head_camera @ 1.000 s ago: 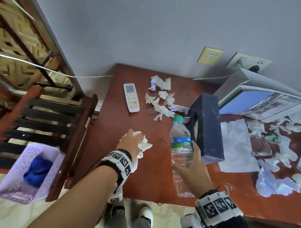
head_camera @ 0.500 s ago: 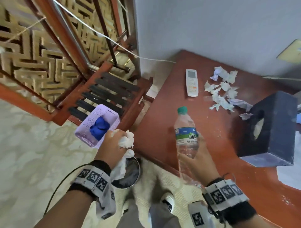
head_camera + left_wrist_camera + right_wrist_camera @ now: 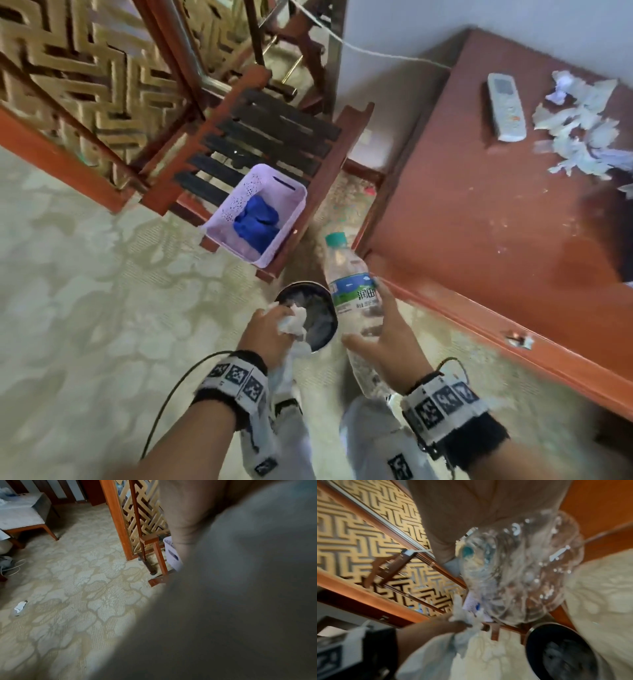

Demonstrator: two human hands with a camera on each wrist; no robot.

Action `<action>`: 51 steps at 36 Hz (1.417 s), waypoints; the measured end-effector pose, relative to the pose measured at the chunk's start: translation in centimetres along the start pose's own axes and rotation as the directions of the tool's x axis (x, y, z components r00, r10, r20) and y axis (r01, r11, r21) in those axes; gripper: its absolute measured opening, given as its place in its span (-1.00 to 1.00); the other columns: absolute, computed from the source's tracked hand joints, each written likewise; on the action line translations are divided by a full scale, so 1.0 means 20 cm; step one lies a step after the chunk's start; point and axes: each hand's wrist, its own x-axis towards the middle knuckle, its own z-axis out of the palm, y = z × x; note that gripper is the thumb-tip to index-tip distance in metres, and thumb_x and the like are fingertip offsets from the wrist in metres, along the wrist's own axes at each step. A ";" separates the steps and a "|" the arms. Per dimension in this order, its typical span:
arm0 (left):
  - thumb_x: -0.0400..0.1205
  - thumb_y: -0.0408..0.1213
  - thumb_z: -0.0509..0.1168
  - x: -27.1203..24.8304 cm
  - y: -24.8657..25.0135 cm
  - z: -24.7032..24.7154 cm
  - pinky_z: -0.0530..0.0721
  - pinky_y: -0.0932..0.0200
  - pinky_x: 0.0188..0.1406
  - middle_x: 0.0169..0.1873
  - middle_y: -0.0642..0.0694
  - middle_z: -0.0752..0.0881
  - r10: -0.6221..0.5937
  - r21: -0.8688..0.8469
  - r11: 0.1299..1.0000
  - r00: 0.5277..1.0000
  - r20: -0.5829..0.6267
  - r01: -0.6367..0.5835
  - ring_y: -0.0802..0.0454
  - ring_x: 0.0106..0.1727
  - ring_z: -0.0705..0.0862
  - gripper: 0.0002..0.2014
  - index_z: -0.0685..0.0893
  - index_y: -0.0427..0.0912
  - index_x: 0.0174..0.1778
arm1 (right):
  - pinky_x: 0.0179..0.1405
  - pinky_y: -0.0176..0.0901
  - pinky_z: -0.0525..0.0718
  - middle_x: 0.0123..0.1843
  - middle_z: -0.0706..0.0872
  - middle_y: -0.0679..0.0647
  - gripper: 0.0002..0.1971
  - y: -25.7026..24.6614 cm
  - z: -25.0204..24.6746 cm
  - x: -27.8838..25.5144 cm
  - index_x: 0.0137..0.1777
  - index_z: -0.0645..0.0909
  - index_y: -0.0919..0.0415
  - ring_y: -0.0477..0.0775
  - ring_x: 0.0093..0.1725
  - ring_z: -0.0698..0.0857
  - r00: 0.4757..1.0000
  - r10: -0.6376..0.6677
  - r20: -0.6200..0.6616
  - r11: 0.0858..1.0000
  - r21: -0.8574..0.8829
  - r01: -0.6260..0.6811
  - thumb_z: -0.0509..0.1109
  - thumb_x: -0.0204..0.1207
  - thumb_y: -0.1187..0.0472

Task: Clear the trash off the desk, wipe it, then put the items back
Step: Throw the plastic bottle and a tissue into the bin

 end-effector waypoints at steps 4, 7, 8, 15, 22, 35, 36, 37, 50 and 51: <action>0.62 -0.31 0.29 0.12 -0.07 0.04 0.45 0.24 0.19 0.23 -0.20 0.52 -0.060 0.049 0.997 0.996 0.073 0.056 -0.17 0.28 0.54 -0.64 0.57 -0.12 0.36 | -0.14 -0.34 0.62 -0.01 0.54 -0.22 -0.10 0.18 0.13 0.09 0.53 0.08 -0.20 -0.19 -0.15 0.68 0.993 0.118 0.024 0.993 0.013 -0.118 0.53 0.36 0.33; 0.66 -0.29 0.25 0.23 -0.12 0.10 0.46 0.20 0.16 0.31 -0.25 0.52 -0.096 0.086 0.993 0.990 0.106 0.087 -0.17 0.30 0.55 -0.63 0.53 -0.13 0.40 | -0.15 -0.42 0.57 -0.03 0.52 -0.29 -0.15 0.34 0.21 0.20 0.54 0.10 -0.15 -0.34 -0.12 0.61 0.977 0.204 0.060 0.979 -0.013 -0.203 0.54 0.39 0.24; 0.66 -0.29 0.24 0.28 -0.14 0.13 0.45 0.20 0.16 0.32 -0.25 0.53 -0.108 0.084 0.992 0.988 0.114 0.099 -0.17 0.31 0.55 -0.63 0.52 -0.15 0.41 | -0.08 -0.33 0.61 -0.03 0.52 -0.29 -0.13 0.40 0.24 0.24 0.56 0.09 -0.14 -0.32 -0.10 0.59 0.967 0.247 0.071 0.969 -0.014 -0.246 0.56 0.39 0.19; 0.67 -0.22 0.23 0.57 -0.28 0.34 0.39 0.14 0.33 0.46 -0.23 0.47 -0.206 0.093 0.977 0.968 0.146 0.194 -0.20 0.44 0.47 -0.55 0.42 -0.12 0.50 | 0.18 0.20 0.67 0.26 0.61 0.11 0.02 0.78 0.41 0.60 0.55 0.10 -0.16 0.26 0.11 0.70 0.836 0.528 0.149 0.849 -0.060 -0.525 0.56 0.09 -0.12; 0.67 -0.17 0.21 0.93 -0.43 0.52 0.44 0.10 0.30 0.43 -0.22 0.51 -0.187 0.132 0.977 0.972 0.141 0.169 -0.21 0.39 0.52 -0.58 0.45 -0.18 0.45 | 0.25 0.21 0.63 0.25 0.56 0.14 -0.18 1.04 0.50 0.95 0.56 0.20 0.08 0.26 0.26 0.63 0.846 0.518 0.126 0.851 -0.177 -0.494 0.54 0.37 0.02; 0.67 -0.09 0.26 1.21 -0.64 0.72 0.34 -0.05 0.51 0.61 -0.22 0.25 -0.187 0.080 0.982 0.960 0.210 0.174 -0.21 0.59 0.27 -0.38 0.22 -0.09 0.64 | 0.25 0.12 0.64 0.25 0.59 0.12 -0.13 1.20 0.54 1.22 0.55 0.18 -0.11 0.25 0.19 0.66 0.808 0.578 0.111 0.771 -0.399 -0.497 0.55 0.28 0.03; 0.67 -0.09 0.25 1.21 -0.66 0.72 0.31 -0.03 0.52 0.64 -0.20 0.19 -0.187 0.078 0.982 0.956 0.224 0.174 -0.20 0.61 0.23 -0.36 0.19 -0.06 0.65 | 0.26 0.12 0.63 0.30 0.60 0.13 -0.13 1.21 0.55 1.22 0.55 0.18 -0.12 0.25 0.21 0.66 0.806 0.581 0.111 0.767 -0.407 -0.497 0.55 0.28 0.02; 0.68 -0.11 0.25 1.21 -0.67 0.72 0.33 -0.02 0.51 0.65 -0.19 0.17 -0.181 0.070 0.983 0.956 0.230 0.169 -0.19 0.61 0.23 -0.38 0.19 -0.04 0.66 | 0.26 0.13 0.62 0.32 0.59 0.13 -0.14 1.20 0.55 1.22 0.55 0.18 -0.12 0.25 0.21 0.66 0.804 0.584 0.113 0.763 -0.414 -0.496 0.55 0.28 0.01; 0.72 -0.22 0.17 1.02 -0.72 0.58 0.47 0.17 -0.06 0.45 -0.21 0.52 -0.216 -0.101 0.968 0.967 0.136 0.231 -0.20 0.25 0.61 -0.56 0.40 -0.07 0.55 | 0.18 0.04 0.62 0.30 0.58 0.15 -0.34 1.09 0.65 1.21 0.49 0.33 -0.02 0.23 0.19 0.63 0.809 0.571 0.142 0.774 -0.423 -0.472 0.47 0.41 -0.02; 0.72 -0.22 0.16 1.02 -0.72 0.58 0.48 0.17 -0.07 0.43 -0.22 0.53 -0.218 -0.105 0.967 0.967 0.132 0.232 -0.20 0.23 0.62 -0.57 0.40 -0.07 0.54 | 0.15 -0.02 0.60 0.37 0.56 0.16 -0.34 1.09 0.66 1.21 0.51 0.32 -0.01 0.23 0.23 0.61 0.815 0.562 0.140 0.777 -0.426 -0.463 0.45 0.43 -0.03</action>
